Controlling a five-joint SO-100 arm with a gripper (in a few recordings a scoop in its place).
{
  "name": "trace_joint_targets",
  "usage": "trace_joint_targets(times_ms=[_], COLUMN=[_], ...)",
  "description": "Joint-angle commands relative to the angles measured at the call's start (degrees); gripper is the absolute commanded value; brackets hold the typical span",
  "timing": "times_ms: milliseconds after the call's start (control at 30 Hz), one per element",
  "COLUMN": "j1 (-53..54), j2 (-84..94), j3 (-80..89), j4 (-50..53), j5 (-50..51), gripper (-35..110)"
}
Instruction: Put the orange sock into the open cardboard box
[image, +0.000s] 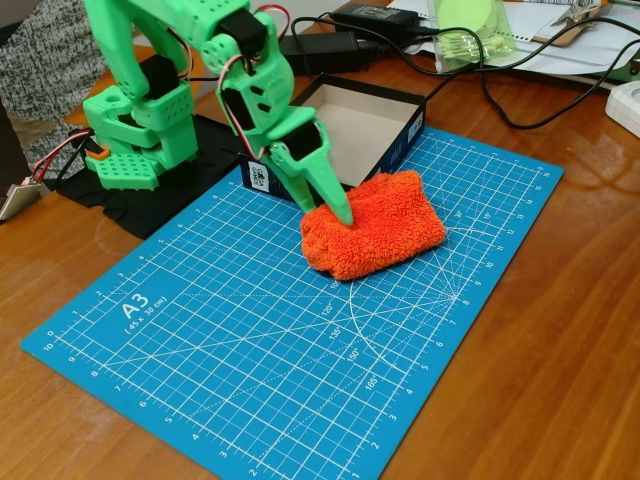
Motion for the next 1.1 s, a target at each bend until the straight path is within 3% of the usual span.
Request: trace_joint_targets(times_ms=[0,167,267,300,733,1067], j1=[2.2,4.2,5.2,5.4,2.6,-11.1], j2=[-2.6,-6.9,-8.5,-8.6,11.1,36.1], j3=[-5.1,-10.4,-12.7,-12.7,-7.5,-4.0], j4=[-0.9,-4.2,-5.5,-6.1,-7.4,5.6], j5=[1.6,1.8,0.9,0.3,-3.7,0.6], gripper=[35,27,1,0,0,0])
